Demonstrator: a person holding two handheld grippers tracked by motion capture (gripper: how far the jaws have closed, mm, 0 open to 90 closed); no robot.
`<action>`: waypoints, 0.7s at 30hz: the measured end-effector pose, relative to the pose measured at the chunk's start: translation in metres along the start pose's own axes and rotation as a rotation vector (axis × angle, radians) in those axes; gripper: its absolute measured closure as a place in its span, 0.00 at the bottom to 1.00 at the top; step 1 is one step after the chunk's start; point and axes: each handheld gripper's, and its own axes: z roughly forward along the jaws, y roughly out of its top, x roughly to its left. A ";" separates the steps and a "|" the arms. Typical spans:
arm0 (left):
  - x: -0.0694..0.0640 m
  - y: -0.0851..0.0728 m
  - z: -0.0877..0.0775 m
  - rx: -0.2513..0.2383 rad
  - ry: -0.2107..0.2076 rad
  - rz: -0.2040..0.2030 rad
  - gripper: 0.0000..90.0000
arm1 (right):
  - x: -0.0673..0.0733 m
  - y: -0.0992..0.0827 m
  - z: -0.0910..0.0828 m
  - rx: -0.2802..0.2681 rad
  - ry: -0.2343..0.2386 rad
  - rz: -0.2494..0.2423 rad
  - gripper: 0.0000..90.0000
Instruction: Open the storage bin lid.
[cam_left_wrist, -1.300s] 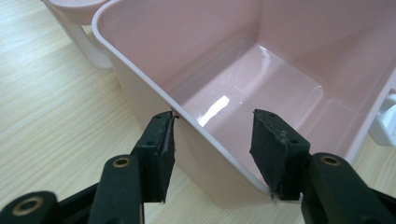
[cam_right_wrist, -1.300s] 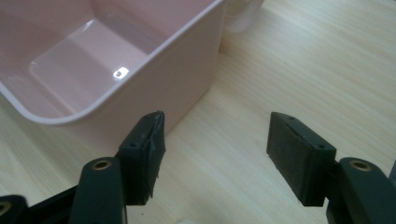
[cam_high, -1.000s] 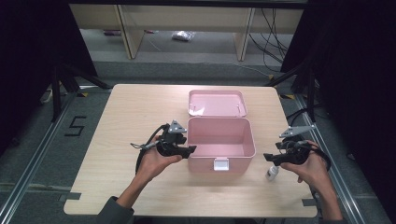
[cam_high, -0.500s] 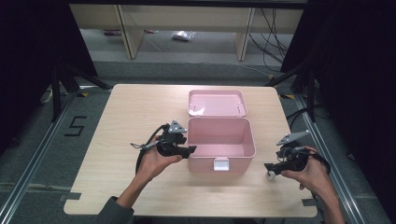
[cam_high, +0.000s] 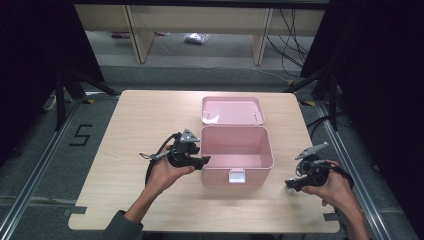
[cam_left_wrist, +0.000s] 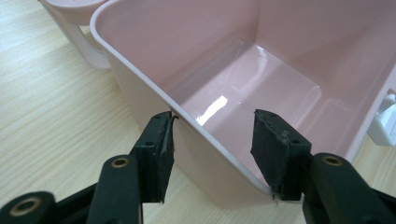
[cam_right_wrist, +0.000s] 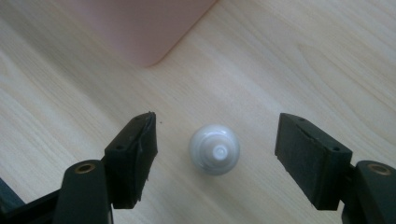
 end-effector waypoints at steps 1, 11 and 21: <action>0.000 0.000 0.000 0.000 0.001 0.000 0.54 | 0.000 0.000 0.000 0.010 0.000 0.000 0.35; 0.000 0.000 0.000 0.003 0.002 0.005 0.54 | 0.001 0.000 0.007 0.074 -0.008 -0.021 0.37; 0.000 0.000 0.000 0.004 0.004 0.007 0.54 | -0.001 0.002 0.015 0.116 -0.025 -0.020 0.38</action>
